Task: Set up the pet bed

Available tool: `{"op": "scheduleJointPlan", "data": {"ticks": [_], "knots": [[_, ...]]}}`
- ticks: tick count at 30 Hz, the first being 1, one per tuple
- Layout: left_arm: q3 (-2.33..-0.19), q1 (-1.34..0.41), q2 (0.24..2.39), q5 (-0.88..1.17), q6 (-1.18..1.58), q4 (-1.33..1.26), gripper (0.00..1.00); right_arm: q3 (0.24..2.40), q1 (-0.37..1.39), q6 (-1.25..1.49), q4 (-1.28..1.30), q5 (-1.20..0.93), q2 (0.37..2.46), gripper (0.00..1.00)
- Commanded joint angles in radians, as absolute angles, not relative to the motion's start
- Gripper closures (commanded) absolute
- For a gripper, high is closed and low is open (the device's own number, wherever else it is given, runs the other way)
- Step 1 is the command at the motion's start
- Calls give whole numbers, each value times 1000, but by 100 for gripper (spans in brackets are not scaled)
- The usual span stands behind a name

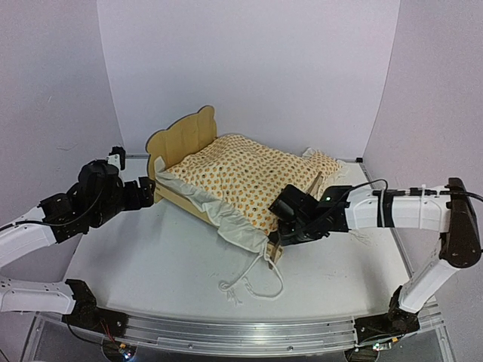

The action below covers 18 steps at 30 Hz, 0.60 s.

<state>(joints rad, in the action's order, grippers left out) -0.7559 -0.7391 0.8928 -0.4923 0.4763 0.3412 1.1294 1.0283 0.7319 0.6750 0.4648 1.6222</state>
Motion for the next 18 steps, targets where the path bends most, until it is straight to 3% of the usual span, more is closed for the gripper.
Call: {"op": "scheduleJointPlan", "data": {"ticks": [1, 10, 13, 18], "knots": [[-810, -730, 892, -595, 438, 353, 3, 967, 994, 660, 991, 479, 1502, 51], [-867, -719, 927, -593, 357, 323, 1, 840, 986, 593, 1275, 399, 1182, 47], [-958, -628, 1025, -512, 250, 265, 2, 874, 985, 558, 1222, 395, 1130, 29], [-1246, -383, 1344, -192, 167, 266, 6, 1083, 904, 504, 1108, 392, 1264, 8]]}}
